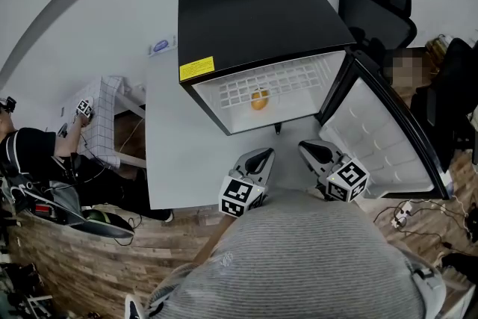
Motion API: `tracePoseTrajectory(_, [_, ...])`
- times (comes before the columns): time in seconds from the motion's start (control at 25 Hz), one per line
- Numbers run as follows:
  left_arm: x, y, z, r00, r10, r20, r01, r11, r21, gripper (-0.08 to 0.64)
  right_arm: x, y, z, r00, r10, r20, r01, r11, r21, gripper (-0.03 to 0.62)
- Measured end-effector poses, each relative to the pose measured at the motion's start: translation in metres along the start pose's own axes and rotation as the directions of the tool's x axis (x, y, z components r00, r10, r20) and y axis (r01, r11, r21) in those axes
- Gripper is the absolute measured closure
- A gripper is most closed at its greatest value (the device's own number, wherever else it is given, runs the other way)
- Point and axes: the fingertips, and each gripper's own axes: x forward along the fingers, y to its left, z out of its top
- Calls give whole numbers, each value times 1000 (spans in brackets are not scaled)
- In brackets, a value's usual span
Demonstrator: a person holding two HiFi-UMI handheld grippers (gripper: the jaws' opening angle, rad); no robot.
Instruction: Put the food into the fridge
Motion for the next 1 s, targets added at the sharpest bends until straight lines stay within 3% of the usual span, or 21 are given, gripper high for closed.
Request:
tracePoseTrajectory(0.32, [4,1,0,1000,-6,2,6,1000,-4,549,4,7,-3,999,19,-31,-21,998,-54,578])
tracePoseTrajectory(1.0, [8,-2,-3,1000,-28,-10,28,1000,-6,548,3,5,-3,999,16,-32,-18,999,-41,580])
